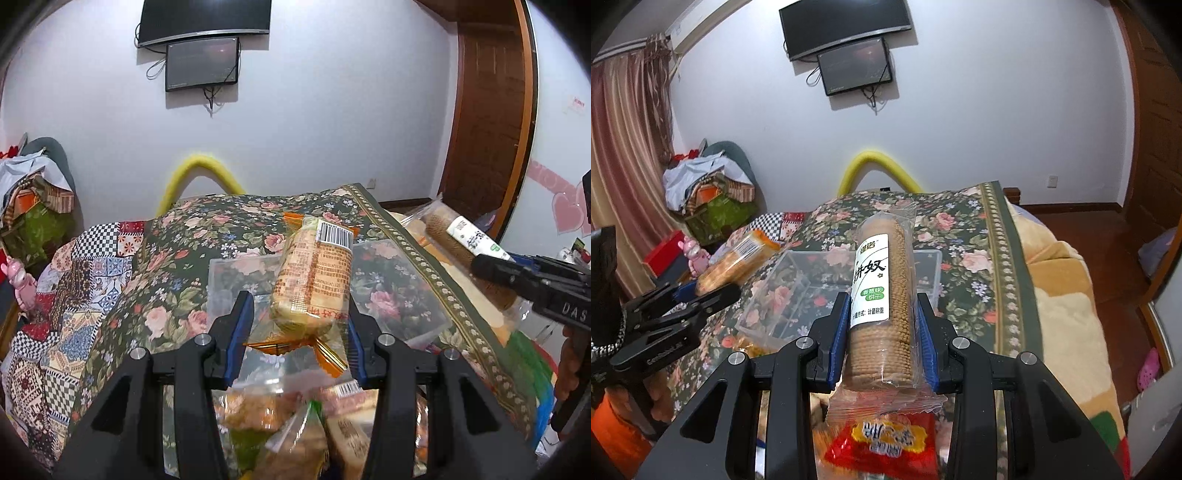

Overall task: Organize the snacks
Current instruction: 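Drop the biscuit tube into the box with the right tool while the left drops the bread, then grasp the red snack bag with the right tool while the left tool grasps the clear cookie bag, then drop the red bag into the box with the right tool while the left drops the cookie bag, then grasp the orange puff bag with the right tool while the left tool grasps the chip bag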

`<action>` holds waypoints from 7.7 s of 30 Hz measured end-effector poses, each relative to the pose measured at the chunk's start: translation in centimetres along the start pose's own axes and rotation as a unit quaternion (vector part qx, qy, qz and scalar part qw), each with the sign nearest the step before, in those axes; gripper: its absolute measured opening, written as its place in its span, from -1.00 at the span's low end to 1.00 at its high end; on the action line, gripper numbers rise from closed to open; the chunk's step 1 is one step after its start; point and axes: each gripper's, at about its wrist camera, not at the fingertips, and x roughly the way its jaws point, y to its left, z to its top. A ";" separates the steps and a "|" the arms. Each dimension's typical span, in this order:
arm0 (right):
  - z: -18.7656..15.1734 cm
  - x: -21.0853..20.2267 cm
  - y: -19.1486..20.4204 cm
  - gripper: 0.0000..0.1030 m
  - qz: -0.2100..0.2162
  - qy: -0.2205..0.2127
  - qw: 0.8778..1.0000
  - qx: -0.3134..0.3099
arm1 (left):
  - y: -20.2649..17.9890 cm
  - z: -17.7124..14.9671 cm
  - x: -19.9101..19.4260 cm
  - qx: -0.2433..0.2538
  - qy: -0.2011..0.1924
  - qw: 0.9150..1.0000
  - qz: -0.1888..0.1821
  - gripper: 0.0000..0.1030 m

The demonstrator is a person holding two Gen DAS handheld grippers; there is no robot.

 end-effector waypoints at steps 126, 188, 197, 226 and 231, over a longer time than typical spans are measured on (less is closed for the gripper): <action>-5.2 0.4 0.1 0.24 -0.026 0.091 0.995 -0.009 | 0.5 -6.1 -5.3 -0.015 0.077 0.996 -0.040 -0.24; -0.3 14.2 5.3 0.32 -0.038 0.165 0.982 -0.079 | 4.6 -0.7 8.3 -0.040 0.134 0.990 0.004 0.23; 0.8 10.5 5.7 0.51 -0.036 0.135 0.987 -0.083 | 4.6 1.0 2.8 -0.041 0.093 0.995 -0.007 0.28; -7.8 -0.9 4.0 0.58 -0.022 0.135 0.990 -0.038 | 4.9 -12.0 -6.0 -0.047 0.155 0.987 0.008 0.64; -9.4 0.0 4.5 0.57 -0.009 0.153 0.987 -0.041 | 5.5 -14.3 -5.1 -0.059 0.181 0.982 0.015 0.64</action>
